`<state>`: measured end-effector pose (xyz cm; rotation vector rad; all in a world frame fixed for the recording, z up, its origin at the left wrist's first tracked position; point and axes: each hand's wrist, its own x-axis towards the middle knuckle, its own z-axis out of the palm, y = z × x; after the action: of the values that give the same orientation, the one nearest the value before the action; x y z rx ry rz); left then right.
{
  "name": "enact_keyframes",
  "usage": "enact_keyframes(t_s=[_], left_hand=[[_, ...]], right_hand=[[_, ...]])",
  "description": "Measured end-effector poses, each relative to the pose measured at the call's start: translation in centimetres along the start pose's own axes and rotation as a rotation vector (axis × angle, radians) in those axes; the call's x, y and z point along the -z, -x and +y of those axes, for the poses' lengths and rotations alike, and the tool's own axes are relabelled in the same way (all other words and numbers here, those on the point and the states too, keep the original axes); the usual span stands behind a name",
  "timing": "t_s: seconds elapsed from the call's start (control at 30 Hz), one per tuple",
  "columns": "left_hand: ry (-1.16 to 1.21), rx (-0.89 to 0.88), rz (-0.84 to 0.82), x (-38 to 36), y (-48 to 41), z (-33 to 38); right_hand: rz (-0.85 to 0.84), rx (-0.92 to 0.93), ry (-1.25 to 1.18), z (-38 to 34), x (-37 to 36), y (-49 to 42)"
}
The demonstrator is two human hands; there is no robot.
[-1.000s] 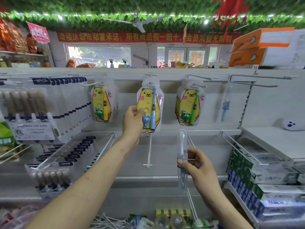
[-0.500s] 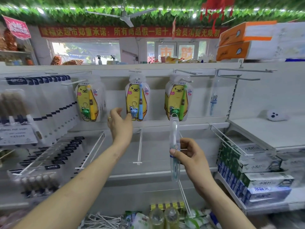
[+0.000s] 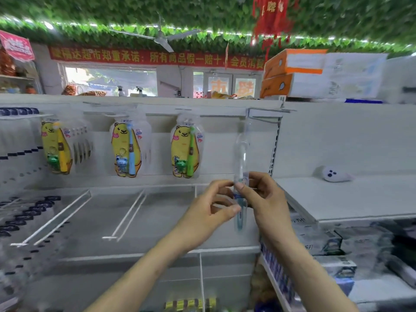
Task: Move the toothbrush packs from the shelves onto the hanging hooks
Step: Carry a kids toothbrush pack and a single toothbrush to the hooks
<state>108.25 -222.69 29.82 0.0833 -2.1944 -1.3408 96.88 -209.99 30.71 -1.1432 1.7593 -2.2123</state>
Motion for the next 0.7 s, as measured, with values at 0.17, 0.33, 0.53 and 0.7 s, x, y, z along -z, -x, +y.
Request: enact_keyframes(t_s=[0.17,0.33,0.53,0.7], left_hand=[[0.075,-0.013,0.122,-7.9,-4.3,1.5],[0.134,0.000,0.200,-11.5,-6.4,2.1],[0.107,-0.038,0.235,-11.5,-6.0,2.9],[0.114,-0.060,0.233,-10.6,-6.0,3.2]], right_hand=[[-0.013,0.008,0.020,-0.3,7.4,-3.1],[-0.124,-0.030,0.006,-0.8,11.5,-5.0],[-0.180,0.020,-0.052,-1.4,12.1,-5.4],[-0.208,0.042,-0.068,-1.6,11.5,-5.5]])
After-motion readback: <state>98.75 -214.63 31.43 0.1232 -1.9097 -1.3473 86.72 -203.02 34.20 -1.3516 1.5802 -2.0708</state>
